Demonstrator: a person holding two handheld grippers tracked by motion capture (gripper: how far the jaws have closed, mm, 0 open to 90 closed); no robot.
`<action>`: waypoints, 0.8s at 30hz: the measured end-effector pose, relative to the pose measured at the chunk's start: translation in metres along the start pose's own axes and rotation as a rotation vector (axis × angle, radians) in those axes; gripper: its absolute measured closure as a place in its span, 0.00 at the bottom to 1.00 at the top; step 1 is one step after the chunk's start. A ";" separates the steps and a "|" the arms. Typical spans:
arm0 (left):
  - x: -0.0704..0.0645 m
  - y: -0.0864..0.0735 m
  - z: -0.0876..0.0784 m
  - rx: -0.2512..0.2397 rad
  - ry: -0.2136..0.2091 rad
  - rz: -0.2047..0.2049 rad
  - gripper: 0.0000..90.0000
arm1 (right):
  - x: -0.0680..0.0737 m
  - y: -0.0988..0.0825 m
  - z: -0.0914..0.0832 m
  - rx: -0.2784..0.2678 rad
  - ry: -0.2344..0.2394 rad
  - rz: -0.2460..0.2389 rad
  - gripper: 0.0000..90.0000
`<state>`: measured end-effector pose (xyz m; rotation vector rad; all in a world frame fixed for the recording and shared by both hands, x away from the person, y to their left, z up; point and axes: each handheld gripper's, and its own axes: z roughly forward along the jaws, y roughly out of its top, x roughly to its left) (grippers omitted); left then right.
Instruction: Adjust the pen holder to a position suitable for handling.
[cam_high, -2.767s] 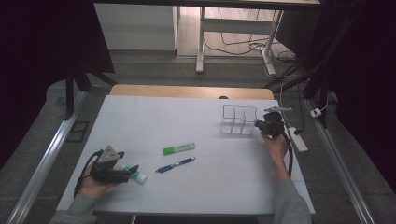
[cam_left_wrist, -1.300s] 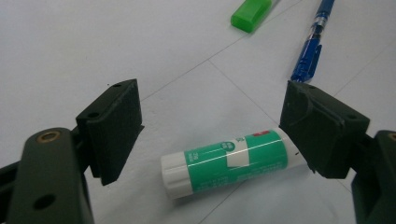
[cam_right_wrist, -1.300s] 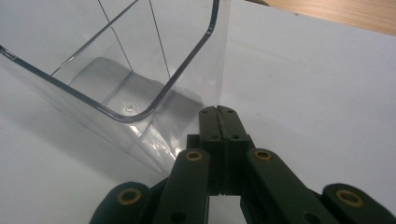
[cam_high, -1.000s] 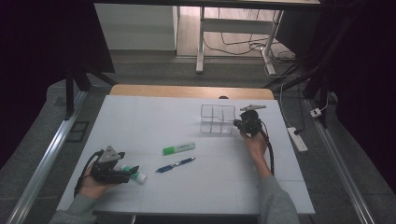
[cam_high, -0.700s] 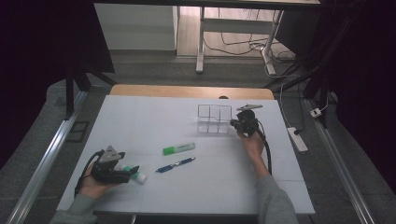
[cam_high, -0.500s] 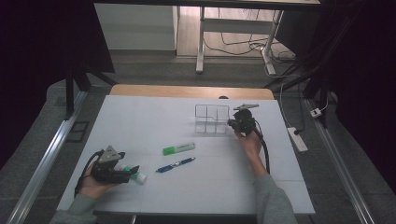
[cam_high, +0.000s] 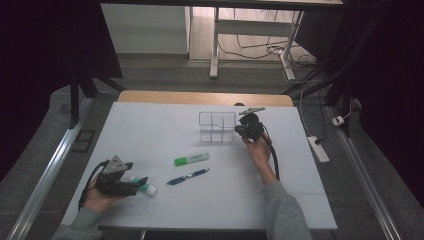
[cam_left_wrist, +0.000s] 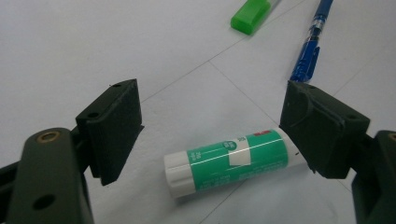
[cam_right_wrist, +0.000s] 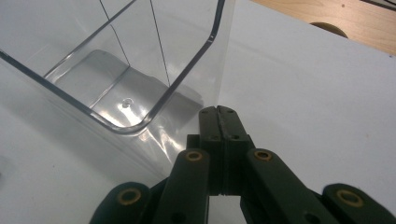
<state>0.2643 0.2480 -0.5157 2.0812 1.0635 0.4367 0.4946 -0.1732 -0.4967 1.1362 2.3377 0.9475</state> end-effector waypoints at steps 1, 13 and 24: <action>0.000 0.000 0.000 -0.001 0.000 0.000 0.23 | 0.001 0.001 0.001 0.006 -0.001 -0.005 1.00; 0.000 0.000 0.000 0.000 -0.003 0.005 0.23 | 0.013 0.005 0.006 0.022 0.005 -0.029 1.00; 0.000 0.000 0.000 -0.002 -0.004 0.006 0.23 | 0.029 0.009 0.011 0.037 0.025 -0.064 1.00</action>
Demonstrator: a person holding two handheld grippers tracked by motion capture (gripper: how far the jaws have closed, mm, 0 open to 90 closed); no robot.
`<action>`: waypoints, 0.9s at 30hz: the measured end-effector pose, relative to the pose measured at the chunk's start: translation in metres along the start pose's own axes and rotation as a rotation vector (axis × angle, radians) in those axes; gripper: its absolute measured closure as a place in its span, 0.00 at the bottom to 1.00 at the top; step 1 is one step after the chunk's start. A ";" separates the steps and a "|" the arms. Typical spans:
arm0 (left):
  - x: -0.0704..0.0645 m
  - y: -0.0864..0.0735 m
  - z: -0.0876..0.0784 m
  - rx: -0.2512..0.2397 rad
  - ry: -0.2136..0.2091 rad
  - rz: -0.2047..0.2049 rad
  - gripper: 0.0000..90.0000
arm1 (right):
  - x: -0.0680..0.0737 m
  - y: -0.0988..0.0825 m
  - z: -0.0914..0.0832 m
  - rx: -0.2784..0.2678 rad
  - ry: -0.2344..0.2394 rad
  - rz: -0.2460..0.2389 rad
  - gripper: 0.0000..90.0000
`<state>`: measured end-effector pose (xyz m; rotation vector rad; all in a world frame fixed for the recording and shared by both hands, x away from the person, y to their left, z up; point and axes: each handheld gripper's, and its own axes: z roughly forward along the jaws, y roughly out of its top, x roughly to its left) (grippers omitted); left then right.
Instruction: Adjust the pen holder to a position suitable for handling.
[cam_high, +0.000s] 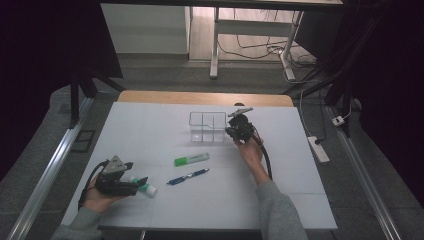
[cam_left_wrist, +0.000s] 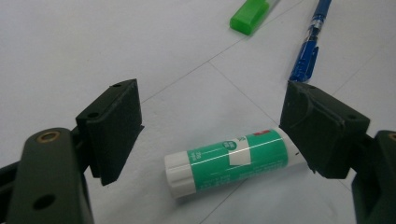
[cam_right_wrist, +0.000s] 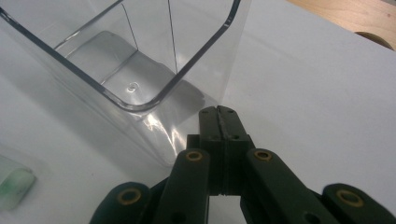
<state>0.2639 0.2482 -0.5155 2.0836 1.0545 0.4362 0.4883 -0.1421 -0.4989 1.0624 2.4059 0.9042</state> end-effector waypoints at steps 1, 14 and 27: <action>0.000 0.000 0.000 0.000 0.000 0.000 0.23 | 0.001 0.000 0.001 0.001 0.000 0.003 1.00; 0.001 0.000 -0.002 -0.007 0.006 -0.004 0.23 | 0.005 -0.002 -0.002 -0.007 0.027 -0.007 1.00; 0.000 0.000 -0.001 -0.005 0.014 0.000 0.23 | -0.001 -0.042 -0.050 -0.075 0.040 0.014 1.00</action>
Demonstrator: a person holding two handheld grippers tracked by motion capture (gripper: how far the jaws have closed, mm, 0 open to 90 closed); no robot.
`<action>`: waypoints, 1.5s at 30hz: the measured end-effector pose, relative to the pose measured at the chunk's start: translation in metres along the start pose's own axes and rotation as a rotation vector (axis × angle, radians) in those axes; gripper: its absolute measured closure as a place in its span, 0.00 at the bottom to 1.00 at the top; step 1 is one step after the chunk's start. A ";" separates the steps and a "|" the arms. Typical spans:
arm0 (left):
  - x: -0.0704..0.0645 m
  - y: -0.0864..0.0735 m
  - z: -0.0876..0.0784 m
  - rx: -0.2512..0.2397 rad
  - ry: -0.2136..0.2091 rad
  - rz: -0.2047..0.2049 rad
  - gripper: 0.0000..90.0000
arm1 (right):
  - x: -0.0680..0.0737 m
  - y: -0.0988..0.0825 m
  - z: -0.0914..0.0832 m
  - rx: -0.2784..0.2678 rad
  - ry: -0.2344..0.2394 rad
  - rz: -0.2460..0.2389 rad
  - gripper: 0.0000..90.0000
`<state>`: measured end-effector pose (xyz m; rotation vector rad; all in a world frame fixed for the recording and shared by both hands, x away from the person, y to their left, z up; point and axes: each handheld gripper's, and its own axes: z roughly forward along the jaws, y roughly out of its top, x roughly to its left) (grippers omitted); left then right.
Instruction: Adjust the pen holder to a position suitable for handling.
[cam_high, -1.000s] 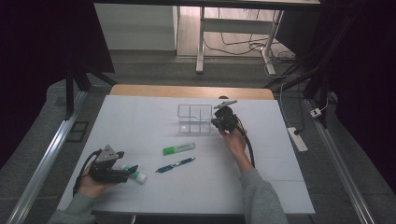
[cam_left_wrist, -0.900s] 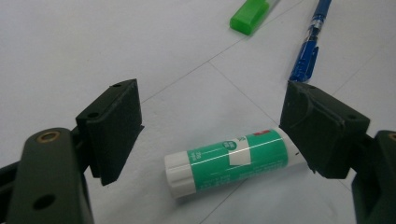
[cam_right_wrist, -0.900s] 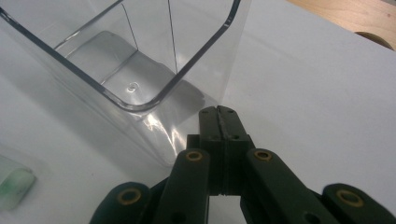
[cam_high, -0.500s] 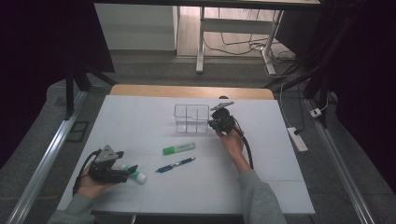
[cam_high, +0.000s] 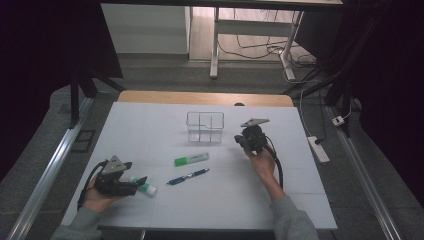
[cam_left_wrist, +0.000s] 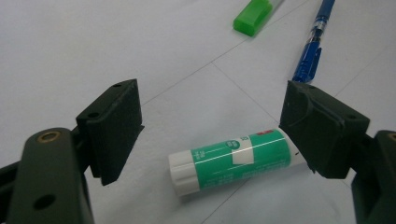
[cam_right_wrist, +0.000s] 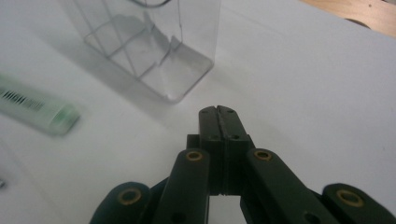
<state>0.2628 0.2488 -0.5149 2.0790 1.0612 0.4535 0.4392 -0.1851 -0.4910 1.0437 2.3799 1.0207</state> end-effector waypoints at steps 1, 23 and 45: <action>0.000 0.000 0.000 0.001 0.000 0.001 0.23 | 0.000 -0.003 -0.003 0.000 0.001 -0.002 1.00; 0.000 0.000 0.000 0.004 0.003 0.008 0.23 | 0.009 -0.067 -0.079 -0.016 0.043 0.023 0.65; -0.008 0.006 0.003 0.002 -0.003 0.041 0.24 | 0.016 -0.106 -0.119 -0.043 0.092 -0.015 0.43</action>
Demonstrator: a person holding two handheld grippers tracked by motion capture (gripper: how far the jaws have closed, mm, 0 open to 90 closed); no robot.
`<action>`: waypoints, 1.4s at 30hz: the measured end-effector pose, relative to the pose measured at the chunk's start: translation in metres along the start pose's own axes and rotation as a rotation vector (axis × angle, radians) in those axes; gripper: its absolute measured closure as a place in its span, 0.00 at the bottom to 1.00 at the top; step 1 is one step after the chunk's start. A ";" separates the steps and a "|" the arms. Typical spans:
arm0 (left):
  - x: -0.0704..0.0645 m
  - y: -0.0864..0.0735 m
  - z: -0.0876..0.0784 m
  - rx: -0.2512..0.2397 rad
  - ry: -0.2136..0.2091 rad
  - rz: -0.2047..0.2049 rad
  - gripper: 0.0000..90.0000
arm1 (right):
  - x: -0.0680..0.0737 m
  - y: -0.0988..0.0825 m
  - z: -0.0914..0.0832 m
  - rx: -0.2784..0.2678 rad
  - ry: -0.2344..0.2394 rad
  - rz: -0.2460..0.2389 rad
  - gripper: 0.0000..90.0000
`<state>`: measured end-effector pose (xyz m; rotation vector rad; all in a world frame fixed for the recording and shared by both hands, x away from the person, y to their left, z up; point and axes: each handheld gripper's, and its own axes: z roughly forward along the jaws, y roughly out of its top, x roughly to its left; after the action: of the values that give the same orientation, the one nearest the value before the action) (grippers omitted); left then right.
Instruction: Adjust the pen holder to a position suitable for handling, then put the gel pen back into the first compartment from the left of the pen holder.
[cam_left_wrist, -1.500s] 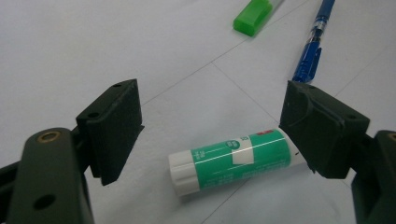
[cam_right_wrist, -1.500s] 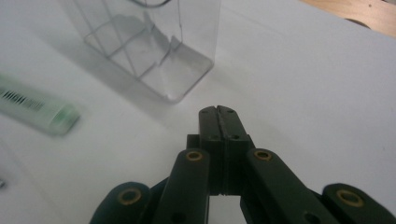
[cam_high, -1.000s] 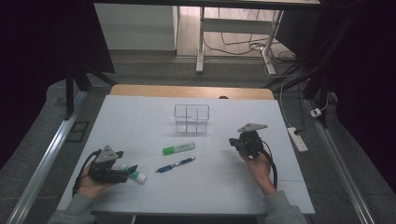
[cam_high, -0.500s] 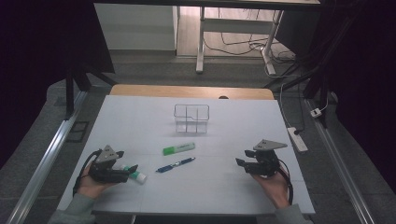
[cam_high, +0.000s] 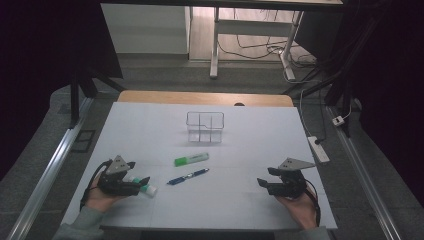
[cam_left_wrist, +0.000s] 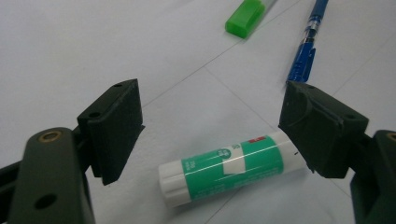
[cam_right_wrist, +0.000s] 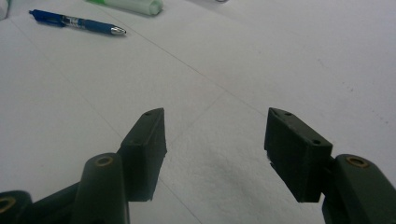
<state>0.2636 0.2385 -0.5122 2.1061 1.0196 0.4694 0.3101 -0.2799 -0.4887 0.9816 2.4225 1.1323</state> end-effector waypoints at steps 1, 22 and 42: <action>-0.001 0.001 -0.001 -0.004 -0.001 0.004 0.24 | 0.000 0.000 0.000 0.005 -0.003 -0.005 0.42; -0.025 0.044 0.008 -0.006 -0.035 0.034 0.26 | 0.000 -0.007 0.002 0.016 -0.002 -0.028 0.41; -0.046 0.070 0.021 0.033 -0.068 0.099 0.27 | 0.000 -0.011 0.002 0.016 0.005 -0.031 0.42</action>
<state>0.2838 0.1640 -0.4738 2.1940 0.8931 0.4293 0.3057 -0.2841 -0.4982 0.9437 2.4462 1.1080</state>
